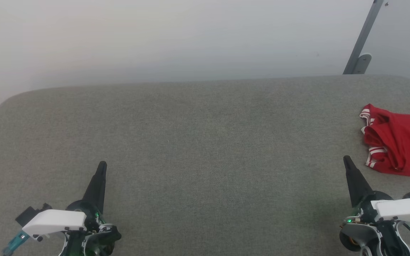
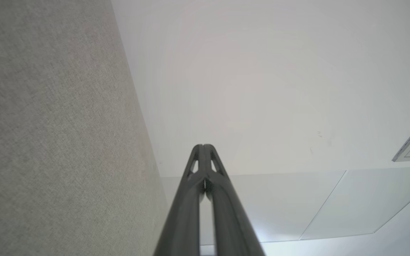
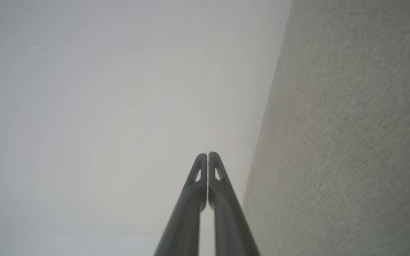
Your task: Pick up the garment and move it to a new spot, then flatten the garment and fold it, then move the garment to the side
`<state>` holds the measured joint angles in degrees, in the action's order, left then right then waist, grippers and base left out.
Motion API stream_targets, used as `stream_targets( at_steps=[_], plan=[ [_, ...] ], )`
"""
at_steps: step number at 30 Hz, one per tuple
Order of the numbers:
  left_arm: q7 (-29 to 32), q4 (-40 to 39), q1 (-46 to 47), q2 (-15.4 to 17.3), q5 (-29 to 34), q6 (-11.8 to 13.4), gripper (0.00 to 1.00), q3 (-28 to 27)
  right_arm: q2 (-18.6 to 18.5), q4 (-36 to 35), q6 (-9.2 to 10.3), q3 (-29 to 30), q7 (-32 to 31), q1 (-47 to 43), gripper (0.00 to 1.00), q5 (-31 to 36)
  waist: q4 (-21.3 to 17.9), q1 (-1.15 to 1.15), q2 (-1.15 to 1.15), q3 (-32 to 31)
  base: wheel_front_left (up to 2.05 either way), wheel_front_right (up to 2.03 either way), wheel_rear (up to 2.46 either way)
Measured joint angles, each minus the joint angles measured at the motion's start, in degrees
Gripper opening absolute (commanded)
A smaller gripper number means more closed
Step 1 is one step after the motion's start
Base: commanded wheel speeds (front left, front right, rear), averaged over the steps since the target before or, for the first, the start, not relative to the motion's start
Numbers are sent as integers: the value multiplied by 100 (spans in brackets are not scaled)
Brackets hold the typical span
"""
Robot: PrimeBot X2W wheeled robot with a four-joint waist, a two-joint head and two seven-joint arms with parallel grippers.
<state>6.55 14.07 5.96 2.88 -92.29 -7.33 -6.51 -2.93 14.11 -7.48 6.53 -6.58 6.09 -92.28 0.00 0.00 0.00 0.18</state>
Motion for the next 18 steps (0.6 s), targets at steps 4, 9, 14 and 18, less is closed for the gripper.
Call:
stream_targets(
  at_steps=[4,9,14,18],
  plan=[
    [0,0,0,0,0,0,0,0,0,0,0,-2,0,0,0,0,0,0,0,0,0,0,0],
    [0,0,0,0,-1,0,0,0,0,0,0,0,0,0,0,0,0,0,0,0,0,0,0],
    [0,0,0,0,-1,0,0,0,1,0,0,0,0,0,0,0,0,0,0,0,0,0,0],
    [0,0,0,0,0,0,0,0,1,0,0,-2,0,0,0,0,0,0,0,0,0,0,0]
  ],
)
